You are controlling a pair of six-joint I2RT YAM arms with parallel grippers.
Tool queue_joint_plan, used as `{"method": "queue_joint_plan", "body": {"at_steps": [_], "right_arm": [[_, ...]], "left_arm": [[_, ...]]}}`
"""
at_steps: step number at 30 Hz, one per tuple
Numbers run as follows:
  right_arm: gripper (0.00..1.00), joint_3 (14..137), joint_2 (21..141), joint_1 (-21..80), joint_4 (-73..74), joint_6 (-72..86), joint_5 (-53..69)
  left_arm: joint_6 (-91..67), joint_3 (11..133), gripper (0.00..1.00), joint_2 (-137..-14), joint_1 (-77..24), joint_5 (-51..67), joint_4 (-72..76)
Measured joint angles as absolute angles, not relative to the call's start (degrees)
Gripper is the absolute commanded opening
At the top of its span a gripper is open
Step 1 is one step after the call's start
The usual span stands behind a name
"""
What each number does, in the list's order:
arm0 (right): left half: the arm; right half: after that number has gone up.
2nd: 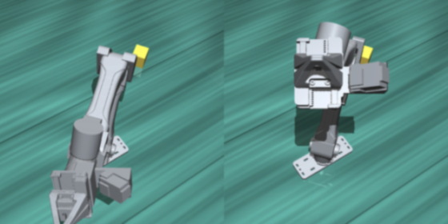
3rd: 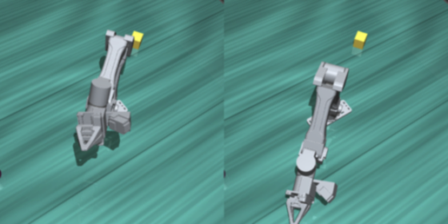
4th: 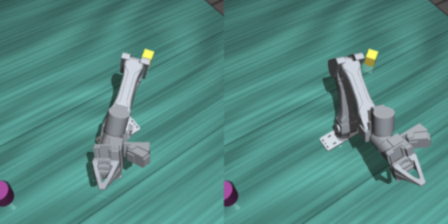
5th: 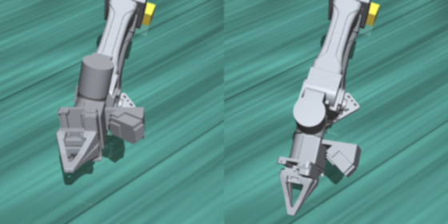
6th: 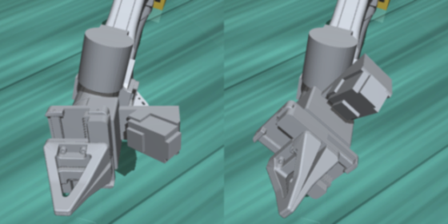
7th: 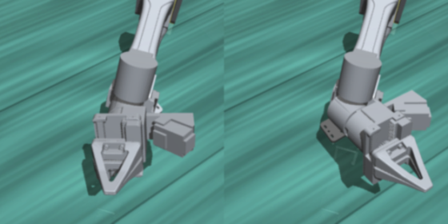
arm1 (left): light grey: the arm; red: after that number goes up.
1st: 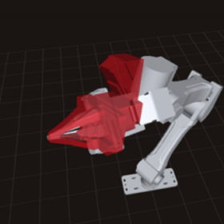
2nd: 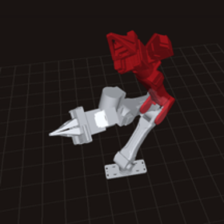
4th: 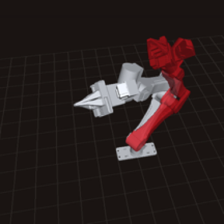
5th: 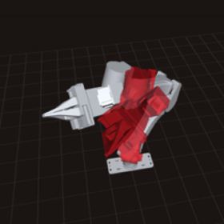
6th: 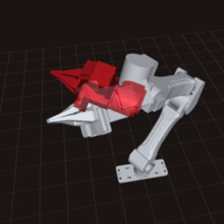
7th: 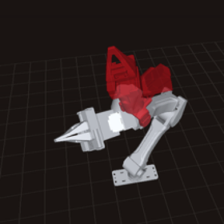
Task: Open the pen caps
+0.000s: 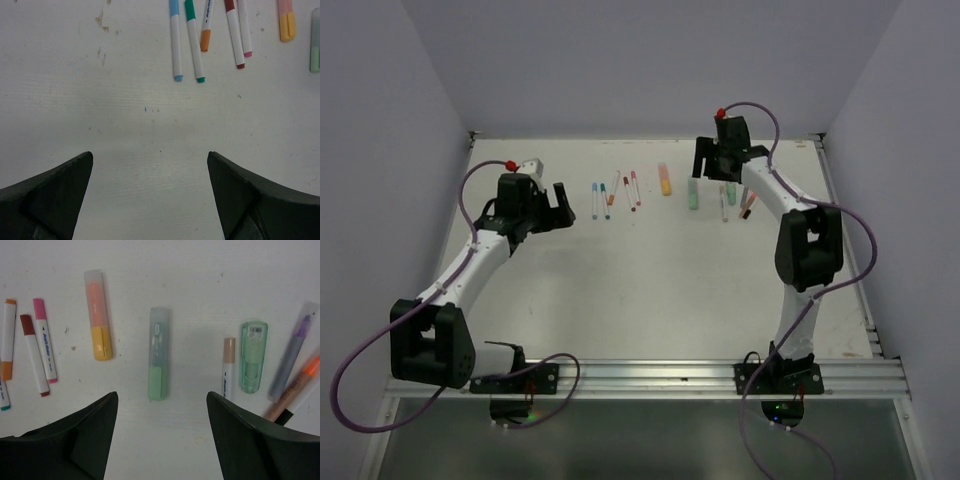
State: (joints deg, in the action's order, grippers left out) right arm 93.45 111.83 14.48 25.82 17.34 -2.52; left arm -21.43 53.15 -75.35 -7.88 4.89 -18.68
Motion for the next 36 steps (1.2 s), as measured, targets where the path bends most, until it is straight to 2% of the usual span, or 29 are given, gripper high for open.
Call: {"method": "queue_joint_plan", "body": {"at_steps": [9,20,23,24,27,28,32,36], "right_arm": [[0.64,115.7,132.2,15.6,31.5,16.6,-7.6],[0.48,122.7,141.5,17.8,36.8,16.7,-10.8],[0.34,122.5,141.5,18.4,37.0,16.9,-11.3],[0.24,122.2,141.4,18.5,36.8,17.1,-11.4],[0.09,119.1,139.7,18.6,35.0,17.8,-11.4],[0.0,117.3,138.6,18.7,34.2,18.1,-11.1],[0.0,107.3,132.2,19.0,32.4,20.6,-10.8],[0.0,94.8,121.7,21.3,28.8,25.6,-10.9]], "left_arm": [[-21.4,52.8,1.0,-76.7,-7.9,7.7,-17.2],[-21.2,52.8,1.0,-77.3,-7.9,9.5,-17.2],[-21.2,52.8,1.0,-77.3,-7.9,10.2,-17.2],[-21.2,52.8,1.0,-77.3,-7.9,10.5,-17.2],[-21.2,52.5,1.0,-77.3,-7.9,11.7,-16.8],[-21.2,52.2,1.0,-77.2,-7.9,12.3,-16.3],[-21.3,50.9,1.0,-76.3,-9.1,13.7,-13.9],[-22.0,50.2,1.0,-75.1,-15.4,14.5,-10.3]]}}
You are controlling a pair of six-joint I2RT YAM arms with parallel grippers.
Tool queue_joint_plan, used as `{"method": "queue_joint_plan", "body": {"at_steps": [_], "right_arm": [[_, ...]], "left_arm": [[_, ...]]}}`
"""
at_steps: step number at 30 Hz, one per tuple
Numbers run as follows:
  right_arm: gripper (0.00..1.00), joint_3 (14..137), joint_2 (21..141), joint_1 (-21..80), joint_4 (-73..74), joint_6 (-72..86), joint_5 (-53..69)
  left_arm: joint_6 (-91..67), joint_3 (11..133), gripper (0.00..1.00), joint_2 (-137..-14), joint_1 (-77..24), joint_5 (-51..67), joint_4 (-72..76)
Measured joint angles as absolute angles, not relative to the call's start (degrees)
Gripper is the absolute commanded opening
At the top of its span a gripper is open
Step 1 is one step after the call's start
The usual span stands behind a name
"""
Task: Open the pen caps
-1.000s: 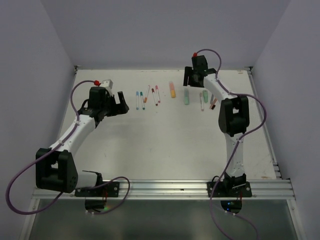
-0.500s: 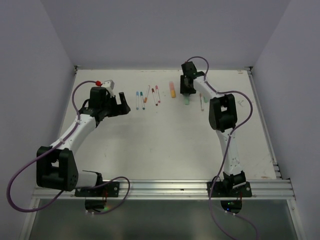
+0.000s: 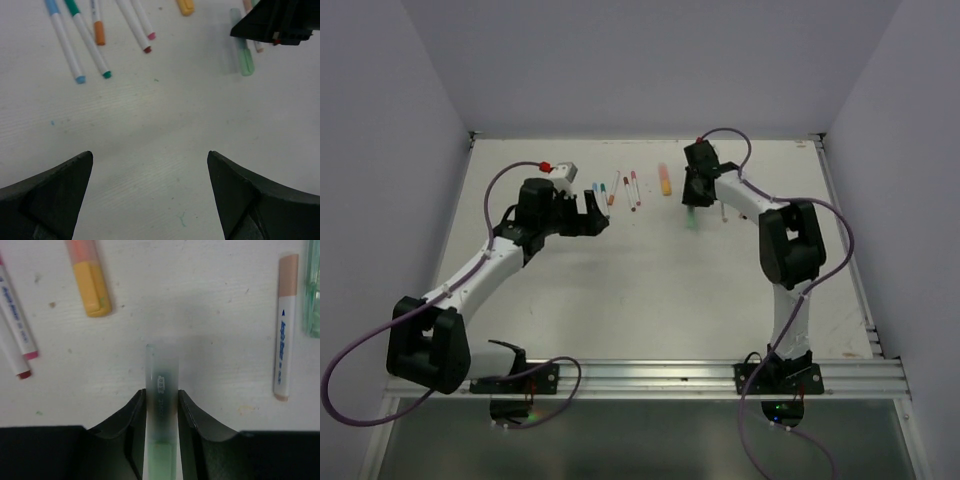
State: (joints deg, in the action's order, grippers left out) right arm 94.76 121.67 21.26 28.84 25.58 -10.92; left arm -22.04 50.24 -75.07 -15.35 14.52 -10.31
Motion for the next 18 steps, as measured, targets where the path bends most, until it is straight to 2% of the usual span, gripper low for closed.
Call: {"method": "queue_joint_plan", "body": {"at_steps": [3,9,13,18], "right_arm": [[0.0,86.2,112.0,24.2,24.8,30.4,-10.8],[0.0,70.2,93.2,29.1,13.7,41.7,-10.8],[0.0,62.9,86.7,30.4,8.9,47.7,-11.0],[0.0,57.3,82.5,32.5,5.7,52.9,-11.5]], "left_arm": [[-23.3,49.6,0.98,-74.5,-20.9,15.5,-6.2],[-25.4,48.8,0.86,-74.0,-30.0,14.6,2.4],[-26.5,48.7,0.76,-74.0,-34.8,12.9,7.6],[-27.4,48.7,0.69,-75.8,-39.4,10.3,12.6]]}}
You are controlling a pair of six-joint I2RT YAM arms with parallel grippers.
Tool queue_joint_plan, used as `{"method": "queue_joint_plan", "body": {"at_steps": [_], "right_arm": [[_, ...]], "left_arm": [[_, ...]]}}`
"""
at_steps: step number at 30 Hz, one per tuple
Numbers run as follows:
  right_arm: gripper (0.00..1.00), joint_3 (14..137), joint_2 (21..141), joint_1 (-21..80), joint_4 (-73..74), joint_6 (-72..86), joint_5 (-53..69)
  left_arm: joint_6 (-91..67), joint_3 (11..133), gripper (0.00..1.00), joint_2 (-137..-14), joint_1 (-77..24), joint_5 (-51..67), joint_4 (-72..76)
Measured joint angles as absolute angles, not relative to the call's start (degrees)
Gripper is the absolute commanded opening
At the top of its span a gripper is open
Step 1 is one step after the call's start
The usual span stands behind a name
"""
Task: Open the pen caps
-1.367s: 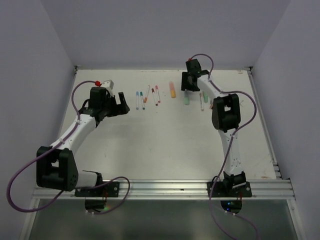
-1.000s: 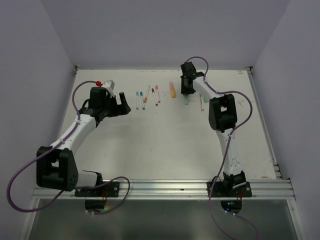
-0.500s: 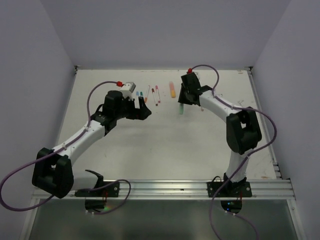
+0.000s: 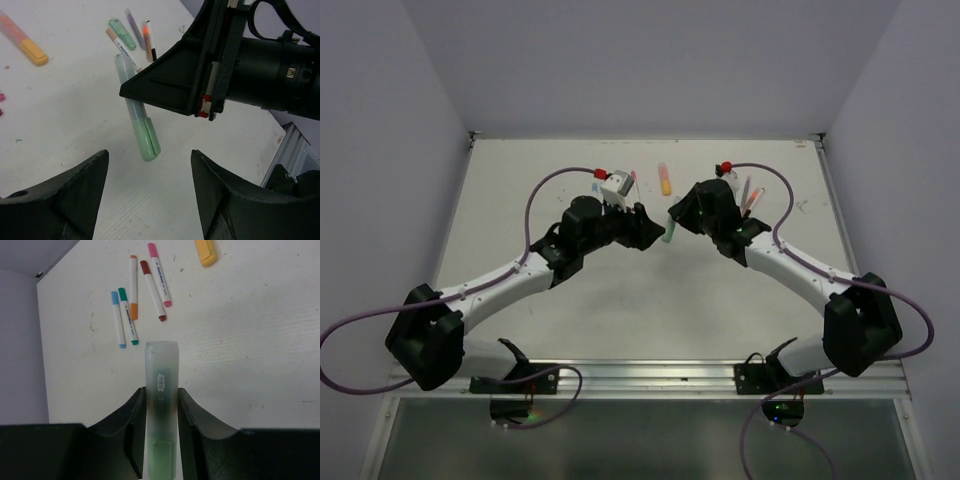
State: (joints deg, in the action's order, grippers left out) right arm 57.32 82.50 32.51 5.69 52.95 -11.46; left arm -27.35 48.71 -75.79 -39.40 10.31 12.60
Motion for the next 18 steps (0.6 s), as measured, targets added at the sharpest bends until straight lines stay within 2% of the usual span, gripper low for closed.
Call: {"method": "queue_joint_plan", "body": {"at_steps": [8,18], "right_arm": [[0.0,53.9,75.7,33.3,3.9,57.1,-13.1],[0.0,53.0,75.3,33.4,2.4,59.8,-14.1]], "left_arm": [[-27.5,48.7,0.64,-81.6,-42.3,6.6,13.7],[-27.4,48.7,0.61,-82.7,-44.2,5.2,16.3]]}}
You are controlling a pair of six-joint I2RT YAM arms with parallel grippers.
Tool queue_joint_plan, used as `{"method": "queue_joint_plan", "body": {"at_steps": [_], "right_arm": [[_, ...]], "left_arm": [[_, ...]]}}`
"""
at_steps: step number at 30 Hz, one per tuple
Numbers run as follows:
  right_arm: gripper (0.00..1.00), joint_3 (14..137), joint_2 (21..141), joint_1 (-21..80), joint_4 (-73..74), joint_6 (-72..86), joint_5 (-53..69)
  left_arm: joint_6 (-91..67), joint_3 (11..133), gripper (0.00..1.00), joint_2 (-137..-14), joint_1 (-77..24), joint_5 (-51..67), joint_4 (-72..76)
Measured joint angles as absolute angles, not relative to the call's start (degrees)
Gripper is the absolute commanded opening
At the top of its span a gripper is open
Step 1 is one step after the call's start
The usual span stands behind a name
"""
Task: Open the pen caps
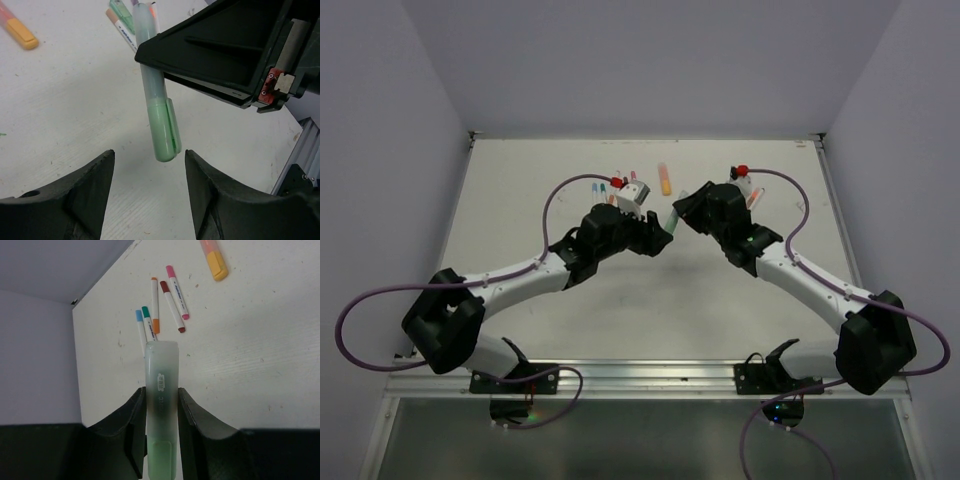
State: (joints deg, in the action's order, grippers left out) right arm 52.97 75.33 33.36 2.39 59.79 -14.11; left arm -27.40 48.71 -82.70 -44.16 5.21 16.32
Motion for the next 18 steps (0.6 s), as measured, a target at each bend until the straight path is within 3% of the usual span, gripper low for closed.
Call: {"method": "queue_joint_plan", "body": {"at_steps": [11,14,18], "right_arm": [[0.0,52.0,75.2,34.2,2.3,61.3,-14.5],[0.0,52.0,75.0,34.7,2.3,61.5,-14.6],[0.0,52.0,74.4,35.2,2.3,61.5,-15.4]], "left_arm": [[-27.4,48.7,0.57,-84.1,-45.2,4.6,19.8],[-27.5,48.7,0.53,-84.8,-45.4,4.3,20.4],[-27.5,48.7,0.37,-85.8,-45.5,4.2,20.6]]}}
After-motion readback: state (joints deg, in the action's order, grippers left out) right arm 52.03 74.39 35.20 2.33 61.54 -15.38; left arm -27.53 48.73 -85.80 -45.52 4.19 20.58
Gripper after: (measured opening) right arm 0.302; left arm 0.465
